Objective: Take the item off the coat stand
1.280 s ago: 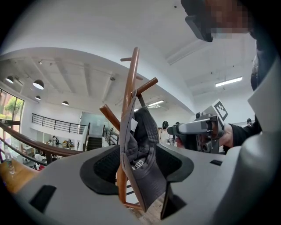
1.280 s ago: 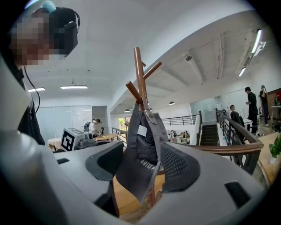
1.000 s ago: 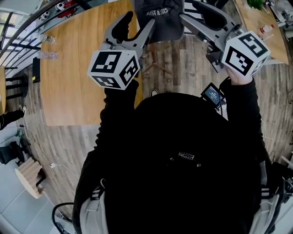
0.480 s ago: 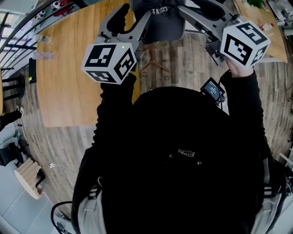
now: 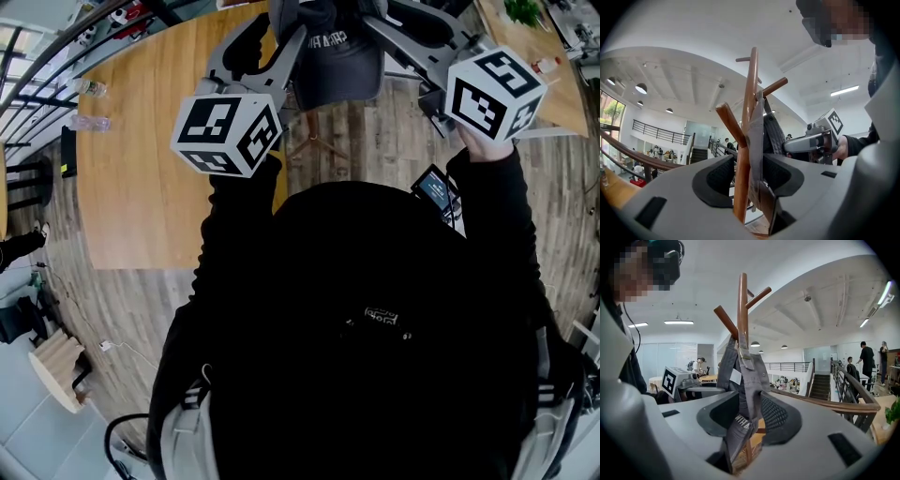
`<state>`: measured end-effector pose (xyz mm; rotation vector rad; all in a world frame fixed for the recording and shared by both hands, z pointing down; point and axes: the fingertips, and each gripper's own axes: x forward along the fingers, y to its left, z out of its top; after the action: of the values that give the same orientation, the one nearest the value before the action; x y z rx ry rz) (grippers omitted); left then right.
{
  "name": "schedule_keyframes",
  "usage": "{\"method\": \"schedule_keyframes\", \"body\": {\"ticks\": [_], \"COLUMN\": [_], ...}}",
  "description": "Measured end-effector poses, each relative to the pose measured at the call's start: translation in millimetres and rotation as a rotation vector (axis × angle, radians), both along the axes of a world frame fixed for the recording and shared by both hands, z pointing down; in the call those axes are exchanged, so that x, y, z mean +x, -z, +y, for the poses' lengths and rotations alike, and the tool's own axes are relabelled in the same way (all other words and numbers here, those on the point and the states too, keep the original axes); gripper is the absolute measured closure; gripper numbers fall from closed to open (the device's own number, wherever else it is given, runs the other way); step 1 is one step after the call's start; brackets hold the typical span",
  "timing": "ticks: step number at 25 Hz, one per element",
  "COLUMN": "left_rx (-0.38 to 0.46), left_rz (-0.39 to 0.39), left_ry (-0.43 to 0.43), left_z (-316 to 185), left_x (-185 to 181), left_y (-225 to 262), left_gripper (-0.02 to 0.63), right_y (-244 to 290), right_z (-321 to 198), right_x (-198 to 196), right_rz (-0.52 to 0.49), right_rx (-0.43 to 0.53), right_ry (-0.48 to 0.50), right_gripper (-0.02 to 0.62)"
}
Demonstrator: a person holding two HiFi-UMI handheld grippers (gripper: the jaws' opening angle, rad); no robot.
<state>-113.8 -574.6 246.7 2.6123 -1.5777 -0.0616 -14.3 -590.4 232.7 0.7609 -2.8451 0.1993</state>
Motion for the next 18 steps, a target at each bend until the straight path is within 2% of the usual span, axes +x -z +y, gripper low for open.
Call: {"method": "schedule_keyframes", "body": {"ticks": [3, 5, 7, 18], "left_rx": [0.002, 0.005, 0.012, 0.031], "left_rz": [-0.01, -0.018, -0.029, -0.027], "left_ry": [-0.01, -0.019, -0.021, -0.021], "left_z": [2, 2, 2, 2], "left_x": [1, 4, 6, 8], "left_y": [2, 2, 1, 7], "left_gripper": [0.47, 0.538, 0.58, 0.583], "right_y": [2, 3, 1, 13], "right_z": [-1, -2, -2, 3], "right_x": [1, 2, 2, 3], "right_rz": [-0.007, -0.012, -0.009, -0.027], "right_rx": [0.008, 0.011, 0.01, 0.042], "right_ry": [-0.013, -0.009, -0.008, 0.025], "right_gripper": [0.496, 0.538, 0.552, 0.561]}}
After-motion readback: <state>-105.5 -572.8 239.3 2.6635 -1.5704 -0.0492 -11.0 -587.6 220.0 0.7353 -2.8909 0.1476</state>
